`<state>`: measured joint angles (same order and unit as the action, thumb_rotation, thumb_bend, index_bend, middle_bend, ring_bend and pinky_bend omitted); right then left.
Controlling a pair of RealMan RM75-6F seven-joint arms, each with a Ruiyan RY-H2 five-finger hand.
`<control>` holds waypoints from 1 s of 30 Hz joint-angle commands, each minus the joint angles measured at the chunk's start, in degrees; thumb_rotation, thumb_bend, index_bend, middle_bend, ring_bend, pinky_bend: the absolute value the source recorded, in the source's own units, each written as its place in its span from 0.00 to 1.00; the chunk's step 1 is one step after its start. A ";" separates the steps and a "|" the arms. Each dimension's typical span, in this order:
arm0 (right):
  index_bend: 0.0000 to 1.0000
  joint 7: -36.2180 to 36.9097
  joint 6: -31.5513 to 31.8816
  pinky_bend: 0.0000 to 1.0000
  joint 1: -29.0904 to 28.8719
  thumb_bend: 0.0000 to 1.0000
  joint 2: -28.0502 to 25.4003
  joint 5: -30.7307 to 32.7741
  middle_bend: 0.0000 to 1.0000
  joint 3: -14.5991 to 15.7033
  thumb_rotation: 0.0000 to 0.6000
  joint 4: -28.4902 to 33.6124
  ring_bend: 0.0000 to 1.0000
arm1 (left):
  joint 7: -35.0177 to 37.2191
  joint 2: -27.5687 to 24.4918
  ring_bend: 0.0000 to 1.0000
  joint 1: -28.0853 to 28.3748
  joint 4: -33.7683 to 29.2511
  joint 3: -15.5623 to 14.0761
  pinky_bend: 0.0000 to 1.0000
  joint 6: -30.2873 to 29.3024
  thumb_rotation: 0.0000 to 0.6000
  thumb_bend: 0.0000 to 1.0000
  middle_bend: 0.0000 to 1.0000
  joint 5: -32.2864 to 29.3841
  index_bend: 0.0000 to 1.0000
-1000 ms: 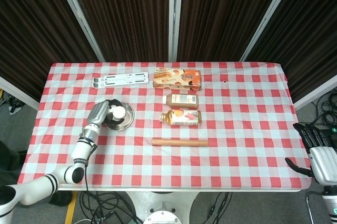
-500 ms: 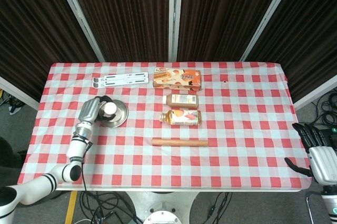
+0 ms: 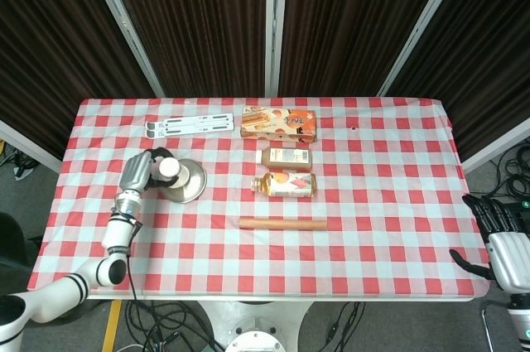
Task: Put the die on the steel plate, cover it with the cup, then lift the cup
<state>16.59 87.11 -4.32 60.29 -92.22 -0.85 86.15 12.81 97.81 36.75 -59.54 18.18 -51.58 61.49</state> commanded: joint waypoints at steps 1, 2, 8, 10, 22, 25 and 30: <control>0.00 0.15 0.45 0.00 0.11 0.12 -0.03 -0.18 0.09 -0.04 1.00 -0.11 0.00 | 1.50 -2.68 0.28 -2.26 -4.24 0.03 0.32 -2.68 1.00 0.33 0.47 1.08 0.53; 0.00 0.21 0.61 0.00 0.17 0.12 -0.06 -0.21 0.09 -0.06 1.00 -0.14 0.00 | 1.78 -3.39 0.28 -2.85 -5.35 -0.12 0.32 -3.32 1.00 0.33 0.47 1.39 0.53; 0.00 0.65 0.57 0.00 0.15 0.12 -0.02 -0.35 0.09 0.03 1.00 -0.56 0.00 | -0.50 -7.32 0.28 -6.61 -9.35 -1.85 0.32 -6.88 1.00 0.33 0.46 1.56 0.52; 0.00 0.71 0.43 0.00 -0.06 0.12 0.09 -0.56 0.09 0.02 1.00 -0.63 0.00 | -2.56 -7.62 0.28 -7.58 -8.94 -2.14 0.30 -7.70 1.00 0.33 0.45 0.21 0.52; 0.00 -0.37 0.33 0.00 -0.31 0.12 -0.18 -0.85 0.09 0.06 1.00 0.29 0.00 | -3.13 -5.26 0.14 -7.72 -3.81 -2.29 0.22 -3.15 1.00 0.22 0.23 -3.49 0.23; 0.00 -0.63 0.49 0.00 -0.04 0.12 -0.64 -0.70 0.09 0.18 1.00 0.67 0.00 | -1.79 -5.21 0.11 -9.37 -3.14 -2.68 0.21 -8.43 1.00 0.21 0.15 -0.20 0.21; 0.00 0.17 0.09 0.00 0.42 0.12 -0.88 0.92 0.09 0.02 1.00 0.49 0.00 | -1.66 -9.90 0.11 -14.68 -6.79 -4.89 0.19 -17.62 1.00 0.20 0.14 4.55 0.19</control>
<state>16.52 87.35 -3.99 59.43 -91.60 -0.73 86.75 10.69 90.77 25.40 -64.20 14.74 -64.37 62.86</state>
